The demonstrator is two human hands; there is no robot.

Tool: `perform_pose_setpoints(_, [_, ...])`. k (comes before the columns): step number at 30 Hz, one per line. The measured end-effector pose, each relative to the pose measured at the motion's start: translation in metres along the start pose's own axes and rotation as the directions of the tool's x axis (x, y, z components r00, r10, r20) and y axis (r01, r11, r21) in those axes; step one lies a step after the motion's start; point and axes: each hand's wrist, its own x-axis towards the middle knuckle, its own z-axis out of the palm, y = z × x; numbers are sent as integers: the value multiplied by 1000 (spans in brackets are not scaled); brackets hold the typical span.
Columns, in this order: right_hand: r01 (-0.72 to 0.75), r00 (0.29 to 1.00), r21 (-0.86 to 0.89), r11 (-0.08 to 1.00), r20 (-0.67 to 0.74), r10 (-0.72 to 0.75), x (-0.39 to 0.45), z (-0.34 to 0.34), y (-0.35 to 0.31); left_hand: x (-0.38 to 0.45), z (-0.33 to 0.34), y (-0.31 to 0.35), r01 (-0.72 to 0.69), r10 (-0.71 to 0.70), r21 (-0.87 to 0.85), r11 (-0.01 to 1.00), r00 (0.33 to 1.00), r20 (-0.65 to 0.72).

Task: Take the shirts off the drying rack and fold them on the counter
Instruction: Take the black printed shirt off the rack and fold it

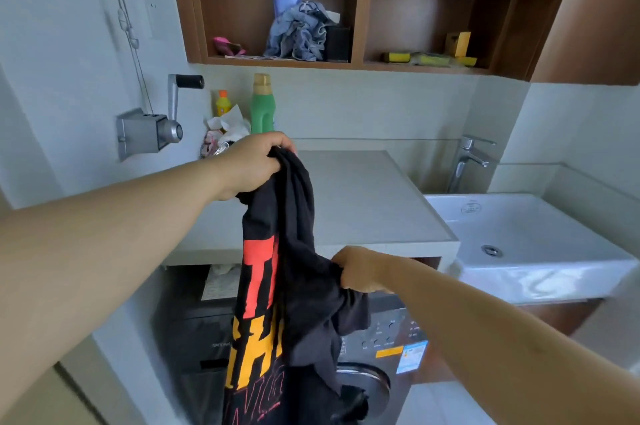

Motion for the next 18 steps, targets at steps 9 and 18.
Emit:
perform_pose_setpoints(9, [196,920,371,908,-389,-39,7,-9,11,-6,16,-12,110,-82,-280,954,990,111])
perform_pose_setpoints(18, [427,898,672,605,-392,-199,-6,-45,-47,-4,5,11,3,18,-168,986,993,121])
